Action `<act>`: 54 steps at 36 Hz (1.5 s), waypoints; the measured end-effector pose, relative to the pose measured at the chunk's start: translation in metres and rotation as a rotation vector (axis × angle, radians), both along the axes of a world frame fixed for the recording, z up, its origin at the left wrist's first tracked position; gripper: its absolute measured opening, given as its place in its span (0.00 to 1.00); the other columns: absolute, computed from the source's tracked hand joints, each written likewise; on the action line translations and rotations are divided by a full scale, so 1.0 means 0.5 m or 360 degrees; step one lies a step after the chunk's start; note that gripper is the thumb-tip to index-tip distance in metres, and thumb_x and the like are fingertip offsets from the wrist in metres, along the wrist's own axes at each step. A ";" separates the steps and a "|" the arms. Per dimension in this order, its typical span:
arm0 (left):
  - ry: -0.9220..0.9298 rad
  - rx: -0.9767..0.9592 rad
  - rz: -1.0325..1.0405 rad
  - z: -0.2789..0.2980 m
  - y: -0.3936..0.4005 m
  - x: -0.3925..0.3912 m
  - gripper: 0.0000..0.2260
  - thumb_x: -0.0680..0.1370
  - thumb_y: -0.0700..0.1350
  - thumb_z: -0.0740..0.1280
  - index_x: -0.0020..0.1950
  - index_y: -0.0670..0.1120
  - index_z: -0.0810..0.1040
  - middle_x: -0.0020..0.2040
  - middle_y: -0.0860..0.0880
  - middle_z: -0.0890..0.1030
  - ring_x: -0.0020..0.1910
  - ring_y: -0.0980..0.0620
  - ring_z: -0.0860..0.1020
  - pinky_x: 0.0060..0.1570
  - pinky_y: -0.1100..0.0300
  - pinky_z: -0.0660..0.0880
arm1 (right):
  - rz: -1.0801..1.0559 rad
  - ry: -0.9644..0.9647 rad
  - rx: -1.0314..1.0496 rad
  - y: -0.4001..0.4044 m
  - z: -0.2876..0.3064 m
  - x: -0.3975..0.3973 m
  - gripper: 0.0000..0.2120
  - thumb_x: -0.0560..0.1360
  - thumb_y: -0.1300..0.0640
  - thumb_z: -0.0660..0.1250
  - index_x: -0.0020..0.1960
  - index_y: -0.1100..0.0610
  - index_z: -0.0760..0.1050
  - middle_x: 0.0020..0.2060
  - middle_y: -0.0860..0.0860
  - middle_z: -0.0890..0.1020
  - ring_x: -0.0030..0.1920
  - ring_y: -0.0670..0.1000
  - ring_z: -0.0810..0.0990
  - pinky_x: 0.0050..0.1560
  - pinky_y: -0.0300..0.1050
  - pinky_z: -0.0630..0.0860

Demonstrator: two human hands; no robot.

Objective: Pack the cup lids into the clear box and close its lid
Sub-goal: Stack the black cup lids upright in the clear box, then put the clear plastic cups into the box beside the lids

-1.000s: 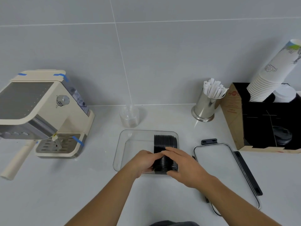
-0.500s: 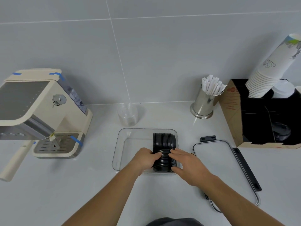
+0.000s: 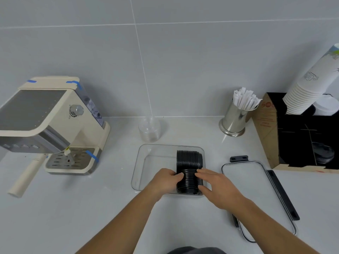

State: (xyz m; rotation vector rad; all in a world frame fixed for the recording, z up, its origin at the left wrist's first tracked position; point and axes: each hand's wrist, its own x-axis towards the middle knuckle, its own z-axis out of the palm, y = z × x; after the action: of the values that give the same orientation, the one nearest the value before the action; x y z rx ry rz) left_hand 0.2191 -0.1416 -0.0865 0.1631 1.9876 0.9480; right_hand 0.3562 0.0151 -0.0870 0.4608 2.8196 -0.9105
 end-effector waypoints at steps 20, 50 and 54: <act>-0.0407 0.0551 0.0625 0.092 -0.083 -0.042 0.11 0.79 0.46 0.69 0.59 0.43 0.80 0.55 0.43 0.84 0.55 0.46 0.83 0.58 0.53 0.79 | -0.0855 0.0124 -0.0973 0.018 0.068 -0.059 0.10 0.75 0.57 0.70 0.55 0.50 0.82 0.50 0.45 0.85 0.52 0.43 0.82 0.62 0.42 0.74; -0.0541 0.0746 0.1317 0.021 -0.173 -0.285 0.13 0.80 0.48 0.66 0.60 0.42 0.79 0.57 0.41 0.83 0.56 0.43 0.82 0.56 0.51 0.78 | -0.1127 -0.0047 -0.1998 0.027 0.104 -0.361 0.16 0.78 0.53 0.66 0.60 0.63 0.78 0.57 0.57 0.82 0.57 0.57 0.81 0.55 0.50 0.78; -0.0478 0.0672 0.1239 0.009 -0.143 -0.320 0.13 0.80 0.48 0.67 0.61 0.42 0.78 0.57 0.42 0.83 0.56 0.45 0.82 0.54 0.53 0.79 | -0.1131 -0.0097 -0.1961 0.036 0.084 -0.411 0.17 0.77 0.54 0.67 0.61 0.64 0.77 0.57 0.58 0.82 0.57 0.57 0.81 0.55 0.50 0.78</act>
State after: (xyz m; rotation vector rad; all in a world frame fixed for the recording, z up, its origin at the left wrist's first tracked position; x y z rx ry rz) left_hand 0.0589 -0.2130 -0.0821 -0.5327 1.5439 1.7634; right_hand 0.1507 0.0332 -0.0452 1.1742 1.4664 -2.3452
